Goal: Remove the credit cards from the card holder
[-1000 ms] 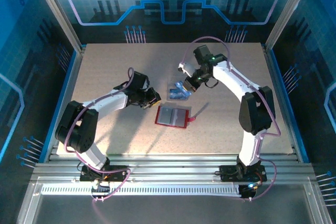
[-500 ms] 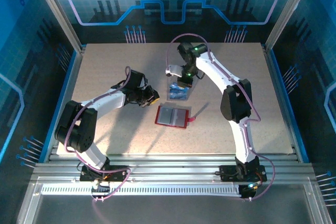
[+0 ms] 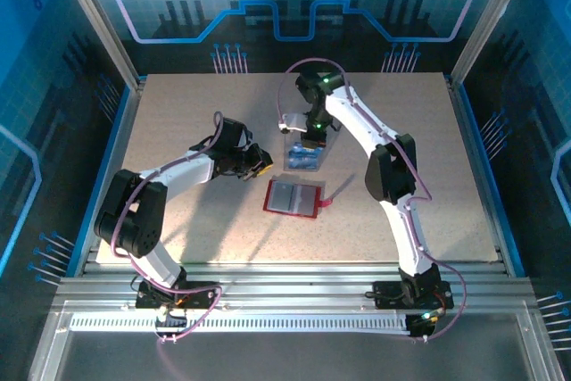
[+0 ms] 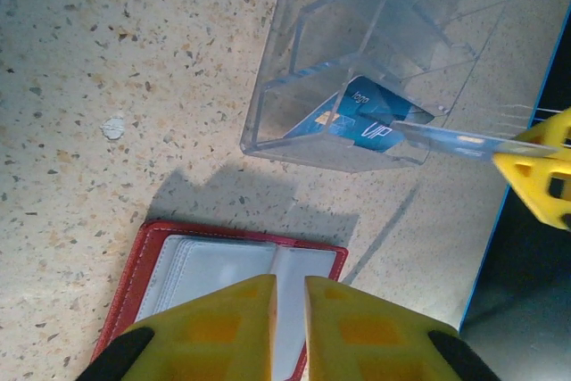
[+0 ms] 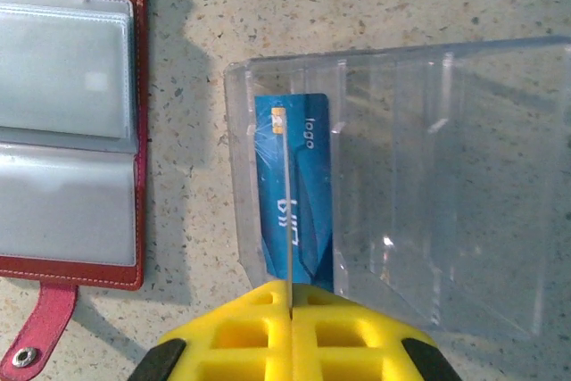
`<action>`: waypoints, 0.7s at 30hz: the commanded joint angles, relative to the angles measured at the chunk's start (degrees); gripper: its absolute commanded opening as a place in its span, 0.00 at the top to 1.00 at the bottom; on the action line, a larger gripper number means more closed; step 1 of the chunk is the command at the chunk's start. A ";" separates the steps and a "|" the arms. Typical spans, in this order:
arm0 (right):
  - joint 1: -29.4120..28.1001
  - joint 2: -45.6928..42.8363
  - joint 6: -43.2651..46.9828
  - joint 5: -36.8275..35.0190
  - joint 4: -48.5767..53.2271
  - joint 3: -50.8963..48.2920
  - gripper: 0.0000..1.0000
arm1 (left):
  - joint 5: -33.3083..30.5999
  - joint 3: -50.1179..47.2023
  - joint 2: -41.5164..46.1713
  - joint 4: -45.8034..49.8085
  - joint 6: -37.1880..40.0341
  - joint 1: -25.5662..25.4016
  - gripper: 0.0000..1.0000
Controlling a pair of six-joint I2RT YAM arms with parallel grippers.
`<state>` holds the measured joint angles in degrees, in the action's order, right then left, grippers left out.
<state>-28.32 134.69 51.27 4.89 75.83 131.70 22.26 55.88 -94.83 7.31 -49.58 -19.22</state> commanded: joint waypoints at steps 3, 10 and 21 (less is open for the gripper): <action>-1.21 2.29 1.21 0.83 2.43 1.37 0.99 | 1.62 -0.75 -0.55 -0.85 -0.77 0.57 0.83; -1.55 3.52 0.52 0.06 3.01 0.95 0.91 | 2.09 0.05 -0.18 -0.29 -0.35 0.59 0.83; -1.70 1.42 -3.04 -1.80 0.63 -1.10 0.78 | 3.05 -0.38 -0.71 -1.11 -0.67 0.68 0.83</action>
<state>-29.26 137.05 49.80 4.21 76.25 131.50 23.66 55.77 -94.83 6.98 -49.58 -19.22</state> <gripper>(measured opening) 0.216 0.173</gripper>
